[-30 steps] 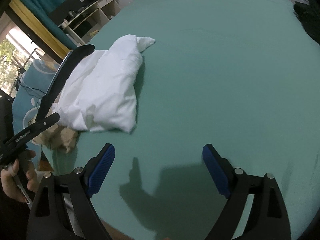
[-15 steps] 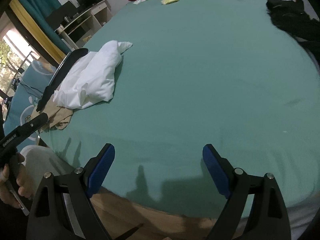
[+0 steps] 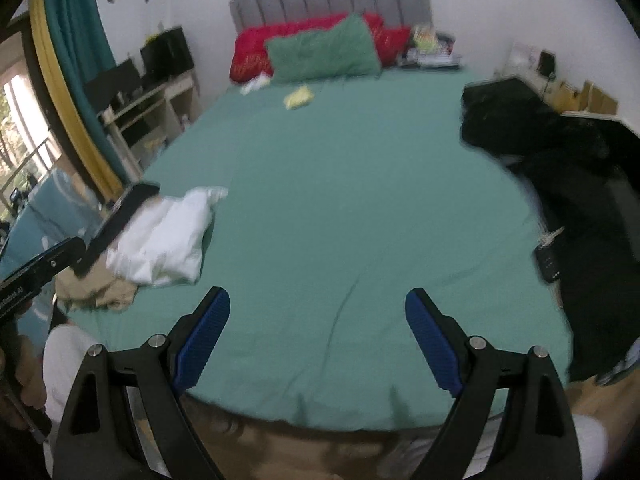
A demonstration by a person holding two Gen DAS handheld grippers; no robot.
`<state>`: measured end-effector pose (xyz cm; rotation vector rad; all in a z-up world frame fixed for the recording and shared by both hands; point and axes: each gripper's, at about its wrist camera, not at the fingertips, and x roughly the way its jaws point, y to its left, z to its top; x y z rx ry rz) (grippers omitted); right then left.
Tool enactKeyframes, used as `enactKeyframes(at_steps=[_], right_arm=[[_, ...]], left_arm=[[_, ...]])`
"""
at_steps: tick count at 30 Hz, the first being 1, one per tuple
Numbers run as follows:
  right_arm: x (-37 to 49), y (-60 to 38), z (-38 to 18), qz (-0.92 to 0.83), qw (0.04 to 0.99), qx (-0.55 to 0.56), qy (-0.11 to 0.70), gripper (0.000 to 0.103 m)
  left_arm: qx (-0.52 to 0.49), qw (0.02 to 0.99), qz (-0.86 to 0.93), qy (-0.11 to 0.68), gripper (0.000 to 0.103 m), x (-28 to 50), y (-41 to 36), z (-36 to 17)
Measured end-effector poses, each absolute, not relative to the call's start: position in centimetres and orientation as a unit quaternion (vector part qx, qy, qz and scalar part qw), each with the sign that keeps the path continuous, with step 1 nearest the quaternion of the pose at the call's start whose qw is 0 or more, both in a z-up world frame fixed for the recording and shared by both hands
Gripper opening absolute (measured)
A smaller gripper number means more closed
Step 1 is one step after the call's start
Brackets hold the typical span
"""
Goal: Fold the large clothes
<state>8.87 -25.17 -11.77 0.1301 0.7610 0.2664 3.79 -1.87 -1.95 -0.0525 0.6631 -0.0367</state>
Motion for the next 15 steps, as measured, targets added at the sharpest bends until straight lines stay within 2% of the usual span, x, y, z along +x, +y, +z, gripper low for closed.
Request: enactKeyframes(at_steps=[6,11,15], right_arm=[[6.9,-26.3,-7.0,0.119,0.943,0.042,0.309,0.090],[5.1,-26.5,-4.2,0.115,0.959,0.040,0.254,0.092],[4.3,-26.0,-3.6,0.108,0.969,0.032,0.218,0.093]], left_arm=[[0.006,0.969,-0.037,0.243,0.052,2.1,-4.9,3.4],[0.000,0.980,-0.054,0.191,0.053,0.4,-5.8,5.2],[0.010,0.985,-0.042,0.168,0.064,-0.3,-5.8,5.0]])
